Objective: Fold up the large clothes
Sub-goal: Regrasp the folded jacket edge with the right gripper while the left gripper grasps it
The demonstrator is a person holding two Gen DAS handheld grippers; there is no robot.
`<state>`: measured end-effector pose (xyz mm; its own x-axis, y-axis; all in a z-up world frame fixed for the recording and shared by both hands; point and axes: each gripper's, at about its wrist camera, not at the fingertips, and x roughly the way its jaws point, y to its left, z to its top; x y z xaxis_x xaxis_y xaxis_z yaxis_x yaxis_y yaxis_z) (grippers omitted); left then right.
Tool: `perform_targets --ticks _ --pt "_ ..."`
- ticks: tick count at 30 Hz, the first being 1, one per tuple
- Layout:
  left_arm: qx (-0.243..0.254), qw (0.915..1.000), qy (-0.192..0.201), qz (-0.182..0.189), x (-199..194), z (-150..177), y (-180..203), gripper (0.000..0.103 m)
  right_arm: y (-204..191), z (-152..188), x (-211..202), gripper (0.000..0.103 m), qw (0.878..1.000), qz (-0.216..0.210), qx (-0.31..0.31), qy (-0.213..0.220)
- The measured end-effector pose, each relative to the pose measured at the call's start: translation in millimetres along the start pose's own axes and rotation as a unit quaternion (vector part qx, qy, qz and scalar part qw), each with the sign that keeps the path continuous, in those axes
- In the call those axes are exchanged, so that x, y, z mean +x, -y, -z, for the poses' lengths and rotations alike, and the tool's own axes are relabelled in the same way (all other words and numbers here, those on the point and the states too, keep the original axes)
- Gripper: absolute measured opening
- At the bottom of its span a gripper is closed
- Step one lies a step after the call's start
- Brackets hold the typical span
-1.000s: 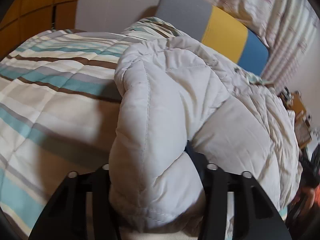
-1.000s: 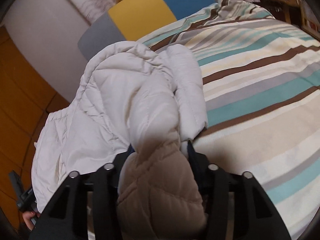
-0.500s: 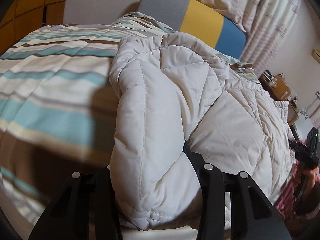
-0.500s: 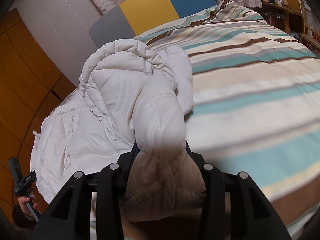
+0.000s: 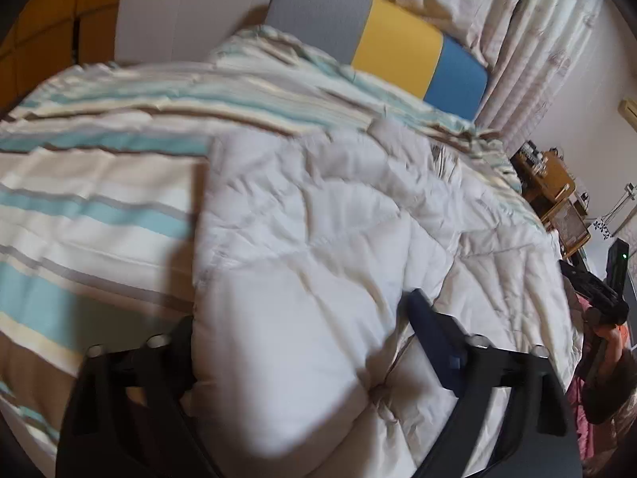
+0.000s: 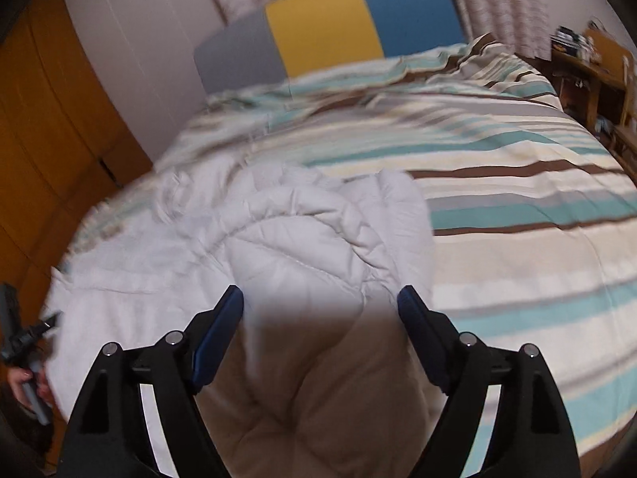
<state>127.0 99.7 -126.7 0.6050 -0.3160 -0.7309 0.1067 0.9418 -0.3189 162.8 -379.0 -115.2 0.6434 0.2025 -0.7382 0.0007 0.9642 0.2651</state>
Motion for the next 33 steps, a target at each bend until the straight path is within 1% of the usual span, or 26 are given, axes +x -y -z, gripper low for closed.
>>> perform_targets --ticks 1,2,3,4,5,7,10,11,12,13,14,16,17,18,20,24,26,28,29,30,31,33 --pt "0.000 1.0000 0.002 -0.009 0.8 -0.4 1.8 0.059 -3.6 -1.9 5.7 0.057 1.000 0.012 -0.013 -0.006" --pt "0.000 0.9999 0.007 -0.014 -2.0 0.5 2.5 0.050 -8.9 -1.9 8.8 0.040 0.999 0.021 -0.025 -0.009" --pt "-0.005 0.9998 0.014 -0.016 -6.7 0.0 1.5 0.037 -15.0 2.6 4.3 0.028 0.999 0.020 -0.027 -0.004" --pt "-0.015 0.9995 0.023 -0.015 -14.3 -2.3 -1.4 0.029 -15.8 0.9 -0.4 0.024 1.000 0.014 -0.025 0.004" --pt "-0.023 0.9991 0.033 -0.012 -21.5 -4.0 -3.8 0.026 -16.3 -2.4 -8.2 0.021 0.999 0.016 -0.024 0.017" --pt "-0.032 0.9973 0.065 -0.002 -40.4 -14.0 -5.3 0.021 -18.6 -4.1 -22.3 0.019 0.998 0.021 -0.030 0.043" --pt "-0.023 0.9933 0.113 -0.003 -60.1 -34.5 5.2 0.020 -28.3 -22.3 -47.7 0.017 0.995 0.017 -0.041 0.092" --pt "-0.019 0.9909 0.133 -0.006 -64.0 -42.8 10.7 0.020 -31.5 -31.2 -54.3 0.017 0.992 0.021 -0.042 0.113" --pt "-0.013 0.9873 0.158 -0.012 -67.0 -53.8 17.5 0.020 -33.4 -37.2 -57.5 0.017 0.991 0.024 -0.043 0.126" --pt "-0.011 0.9843 0.175 -0.017 -66.7 -62.9 22.8 0.020 -34.9 -43.6 -59.1 0.017 0.989 0.029 -0.043 0.139" --pt "-0.013 0.9823 0.186 -0.020 -64.2 -71.1 26.4 0.020 -34.7 -53.0 -56.4 0.017 0.987 0.034 -0.038 0.154" --pt "-0.024 0.9764 0.213 -0.026 -52.6 -91.7 33.2 0.020 -33.4 -65.8 -48.5 0.017 0.985 0.037 -0.019 0.165" --pt "-0.022 0.9748 0.219 -0.037 -46.2 -98.8 36.1 0.020 -31.2 -71.5 -39.8 0.017 0.985 0.042 -0.011 0.169" --pt "-0.015 0.9724 0.225 -0.060 -33.2 -108.5 41.5 0.020 -29.1 -75.1 -30.9 0.017 0.984 0.049 -0.007 0.171" --pt "0.002 0.9711 0.221 -0.089 -14.7 -117.2 43.8 0.020 -25.9 -81.8 -4.6 0.017 0.984 0.071 -0.006 0.166" --pt "0.032 0.9704 0.183 -0.154 40.4 -131.3 44.0 0.020 -16.9 -89.9 45.3 0.018 0.986 0.099 -0.005 0.134" --pt "0.027 0.9724 0.161 -0.167 62.1 -130.4 32.6 0.020 -8.7 -89.3 69.5 0.019 0.988 0.108 0.001 0.113" --pt "0.018 0.9743 0.141 -0.175 78.0 -125.2 21.3 0.022 -3.0 -86.8 83.0 0.022 0.989 0.110 0.007 0.101" --pt "0.013 0.9748 0.135 -0.177 83.6 -122.8 16.8 0.023 0.1 -83.2 91.5 0.026 0.989 0.113 0.009 0.093" --pt "0.006 0.9757 0.125 -0.180 91.6 -118.6 10.6 0.026 1.5 -81.1 97.1 0.029 0.989 0.116 0.007 0.086" --pt "0.001 0.9762 0.120 -0.181 93.7 -113.8 6.5 0.029 2.4 -78.5 106.2 0.030 0.989 0.125 0.002 0.074" --pt "-0.001 0.9767 0.110 -0.184 102.9 -105.7 0.9 0.033 0.1 -73.7 120.5 0.034 0.988 0.143 -0.008 0.053"
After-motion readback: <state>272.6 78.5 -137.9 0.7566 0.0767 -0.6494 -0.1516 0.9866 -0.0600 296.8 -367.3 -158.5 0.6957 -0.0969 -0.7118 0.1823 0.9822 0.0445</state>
